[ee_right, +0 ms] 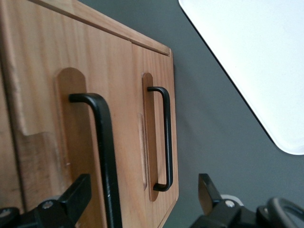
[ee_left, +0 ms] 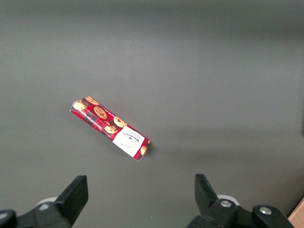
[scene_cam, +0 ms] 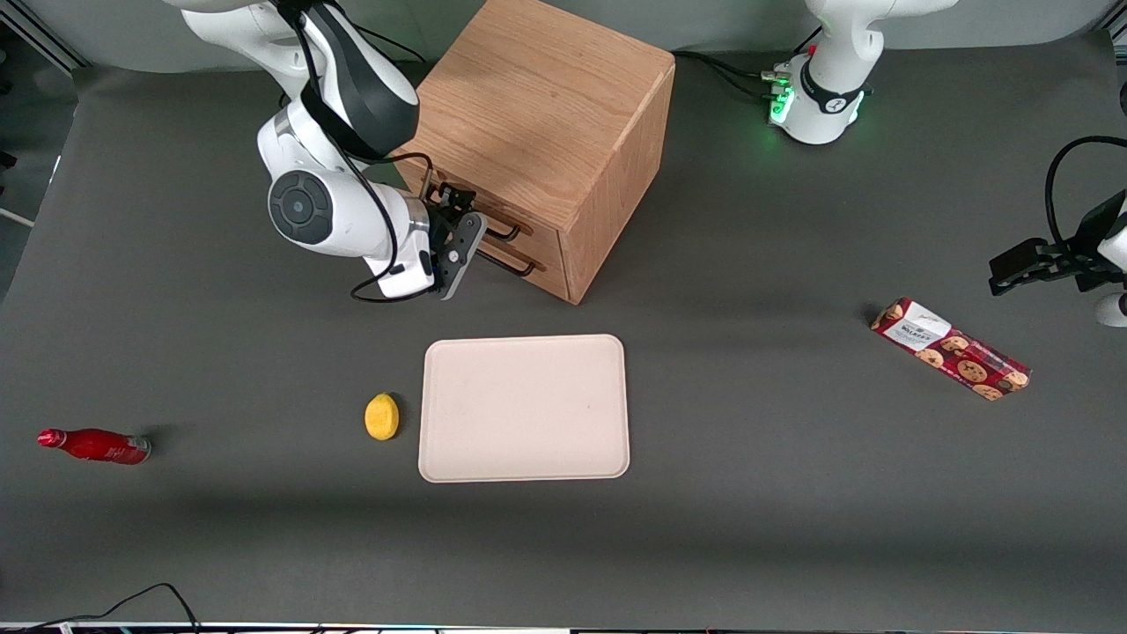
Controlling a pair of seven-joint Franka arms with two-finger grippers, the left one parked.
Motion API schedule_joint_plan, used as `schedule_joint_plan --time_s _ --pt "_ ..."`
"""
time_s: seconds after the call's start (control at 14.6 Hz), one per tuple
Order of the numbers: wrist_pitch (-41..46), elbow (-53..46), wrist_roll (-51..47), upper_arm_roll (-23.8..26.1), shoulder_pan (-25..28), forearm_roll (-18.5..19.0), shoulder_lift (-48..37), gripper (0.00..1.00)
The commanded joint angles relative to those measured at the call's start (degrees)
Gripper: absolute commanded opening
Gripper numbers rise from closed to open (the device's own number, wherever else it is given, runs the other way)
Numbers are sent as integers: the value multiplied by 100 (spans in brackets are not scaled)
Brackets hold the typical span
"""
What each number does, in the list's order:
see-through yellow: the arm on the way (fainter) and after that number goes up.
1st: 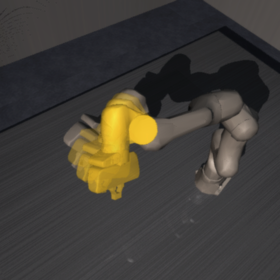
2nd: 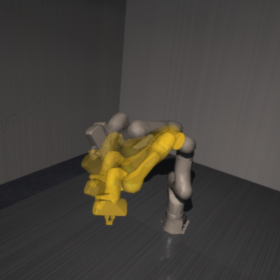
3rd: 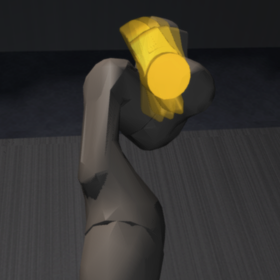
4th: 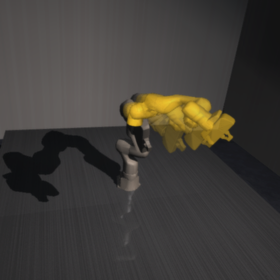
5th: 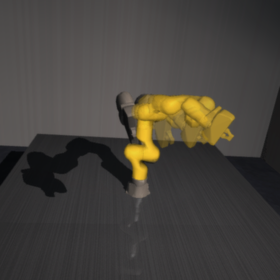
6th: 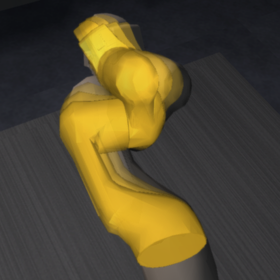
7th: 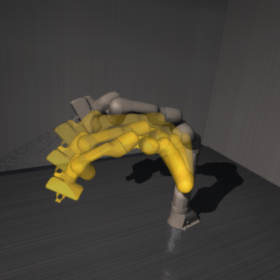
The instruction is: Open upper drawer
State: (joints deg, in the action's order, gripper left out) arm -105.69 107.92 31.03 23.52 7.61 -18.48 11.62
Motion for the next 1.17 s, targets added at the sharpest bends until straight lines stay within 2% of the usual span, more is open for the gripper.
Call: schedule_joint_plan --time_s 0.0,0.21,0.55,1.1 --pt "-259 229 -124 48 12 99 -125 100" --pt "-408 300 -115 57 21 151 -98 100" --pt "-602 239 -124 57 -5 643 95 100" --pt "-549 -227 -62 -180 -67 784 472 100"
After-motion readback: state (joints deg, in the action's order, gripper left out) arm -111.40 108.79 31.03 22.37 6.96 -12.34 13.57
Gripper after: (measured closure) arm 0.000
